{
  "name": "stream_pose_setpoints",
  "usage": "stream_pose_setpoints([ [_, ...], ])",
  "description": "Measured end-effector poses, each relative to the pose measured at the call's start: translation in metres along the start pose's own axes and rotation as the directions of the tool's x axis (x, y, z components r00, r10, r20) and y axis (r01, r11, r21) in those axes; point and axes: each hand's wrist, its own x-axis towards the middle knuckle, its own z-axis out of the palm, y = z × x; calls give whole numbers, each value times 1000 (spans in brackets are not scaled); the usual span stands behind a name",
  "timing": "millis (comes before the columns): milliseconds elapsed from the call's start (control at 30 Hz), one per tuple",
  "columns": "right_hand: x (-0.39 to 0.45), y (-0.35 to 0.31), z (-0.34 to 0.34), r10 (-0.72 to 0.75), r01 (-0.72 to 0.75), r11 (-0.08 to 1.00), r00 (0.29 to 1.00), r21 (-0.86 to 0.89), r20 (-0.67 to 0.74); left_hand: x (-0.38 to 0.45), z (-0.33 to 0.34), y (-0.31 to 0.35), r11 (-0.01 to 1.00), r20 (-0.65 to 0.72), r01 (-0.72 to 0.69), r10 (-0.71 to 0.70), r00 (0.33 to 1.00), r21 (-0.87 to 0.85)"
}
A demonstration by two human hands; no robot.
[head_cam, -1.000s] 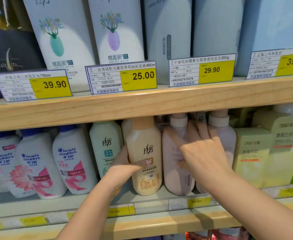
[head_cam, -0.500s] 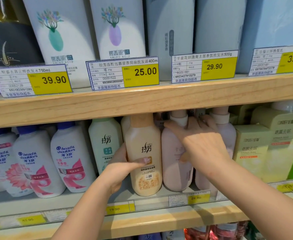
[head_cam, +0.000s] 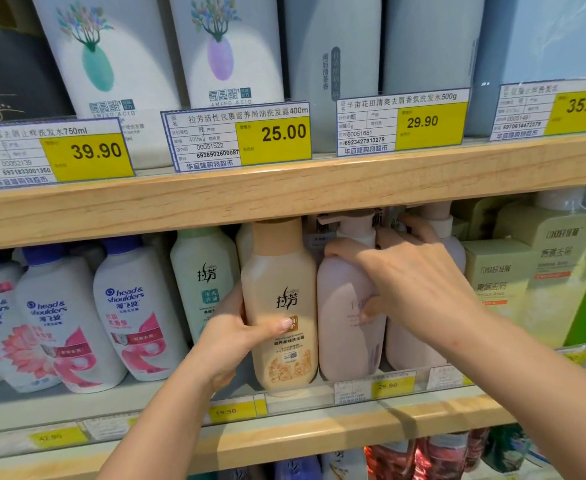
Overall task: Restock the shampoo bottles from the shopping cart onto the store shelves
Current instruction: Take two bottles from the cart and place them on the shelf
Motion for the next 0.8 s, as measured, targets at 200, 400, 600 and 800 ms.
stream_pose_setpoints([
  [200,15,4,6,-26,19,993,998,120,56,7,-7,-4,999,54,37,-37,998,-8],
  [400,14,2,20,7,-11,999,993,32,122,2,-8,-10,993,76,100,-104,992,62],
  [600,11,1,22,6,-9,998,998,55,63,0,-11,-14,981,126,182,-190,974,70],
  [800,12,3,26,12,-15,998,999,65,42,0,-9,-12,980,145,180,-191,971,84],
])
